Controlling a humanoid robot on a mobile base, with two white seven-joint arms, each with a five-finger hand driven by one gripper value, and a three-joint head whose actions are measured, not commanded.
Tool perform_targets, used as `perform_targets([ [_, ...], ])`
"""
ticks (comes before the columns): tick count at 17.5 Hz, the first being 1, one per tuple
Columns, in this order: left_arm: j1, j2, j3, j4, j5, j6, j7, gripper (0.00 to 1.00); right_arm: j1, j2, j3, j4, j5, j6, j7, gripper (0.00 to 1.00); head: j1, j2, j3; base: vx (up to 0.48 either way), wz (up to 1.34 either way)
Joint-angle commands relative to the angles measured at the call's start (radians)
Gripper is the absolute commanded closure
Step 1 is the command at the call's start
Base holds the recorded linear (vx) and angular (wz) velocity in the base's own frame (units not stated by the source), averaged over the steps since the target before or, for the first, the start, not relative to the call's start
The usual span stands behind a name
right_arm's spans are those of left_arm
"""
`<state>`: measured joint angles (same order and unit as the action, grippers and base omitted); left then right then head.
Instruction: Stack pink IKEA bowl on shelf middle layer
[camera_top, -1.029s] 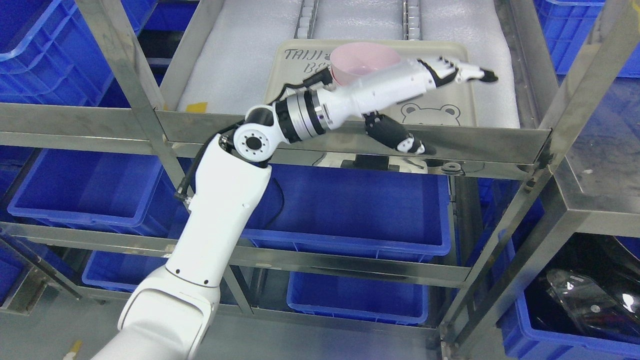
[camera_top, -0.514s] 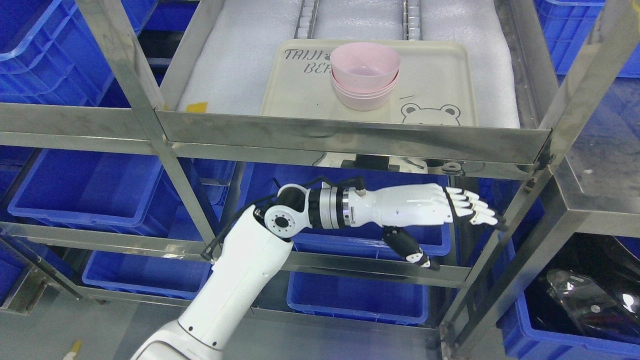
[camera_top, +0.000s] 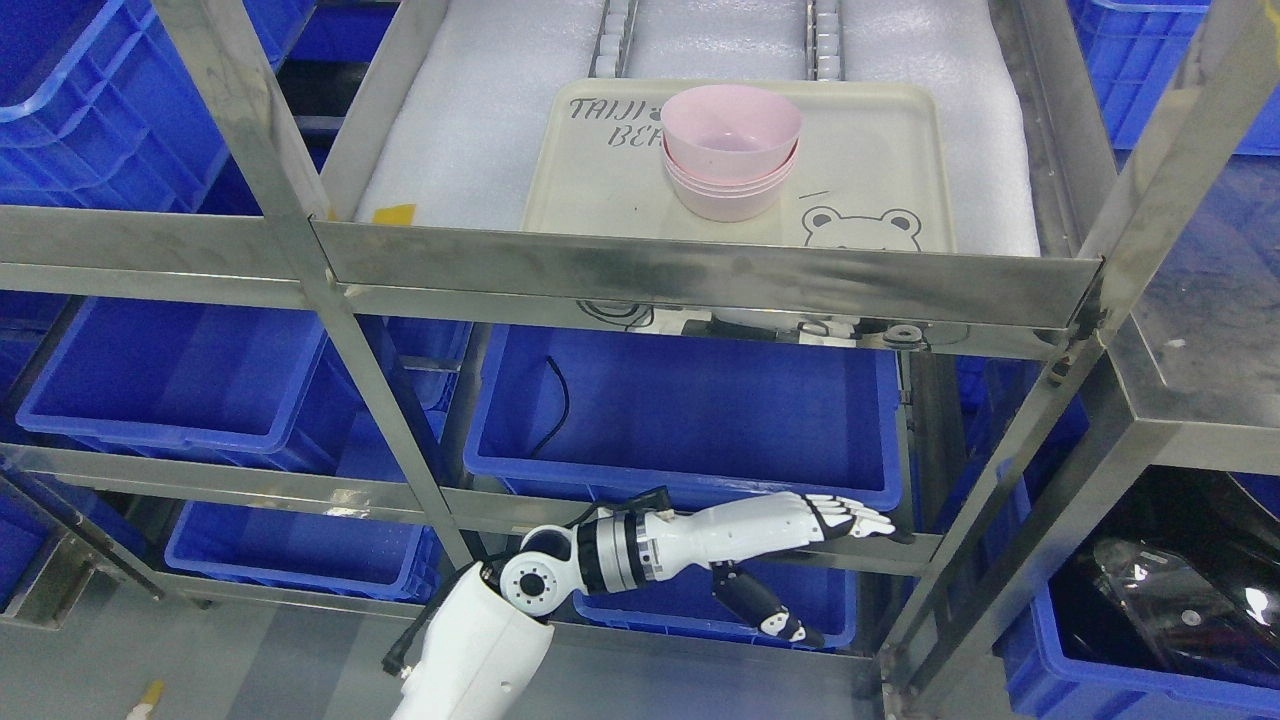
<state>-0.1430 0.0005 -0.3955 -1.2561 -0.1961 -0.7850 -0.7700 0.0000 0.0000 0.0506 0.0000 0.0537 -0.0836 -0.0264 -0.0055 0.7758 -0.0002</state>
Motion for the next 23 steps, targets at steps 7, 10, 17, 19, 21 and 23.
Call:
perform_targets([
  [7,0.085,0.017,0.388,0.273,0.136,0.147,0.403,0.01,0.023,-0.017,0.000,-0.017,0.000,0.001,0.000,0.00,0.0000,0.000,0.000,0.000,0.00],
  [10,0.083,0.017,0.417,0.230,0.139,0.176,0.510,0.01,0.023,-0.017,0.000,-0.017,0.000,0.001,0.000,0.00,0.0000,0.000,0.000,0.000,0.00],
  [17,0.099,0.017,0.321,-0.175,0.198,0.562,0.597,0.00,0.023,-0.017,0.000,-0.017,0.000,0.001,0.000,0.00,0.0000,0.000,0.000,0.000,0.00],
  [19,0.099,0.017,0.287,-0.200,0.195,0.566,0.644,0.00,0.023,-0.017,0.000,-0.017,0.000,0.001,0.000,0.00,0.0000,0.000,0.000,0.000,0.00],
  [21,0.102,0.017,0.274,-0.200,0.195,0.566,0.656,0.00,0.023,-0.017,0.000,-0.017,0.000,0.001,0.000,0.00,0.0000,0.000,0.000,0.000,0.00],
  [23,0.114,0.017,0.271,-0.200,0.196,0.566,0.656,0.00,0.023,-0.017,0.000,-0.017,0.000,0.001,0.000,0.00,0.0000,0.000,0.000,0.000,0.00],
])
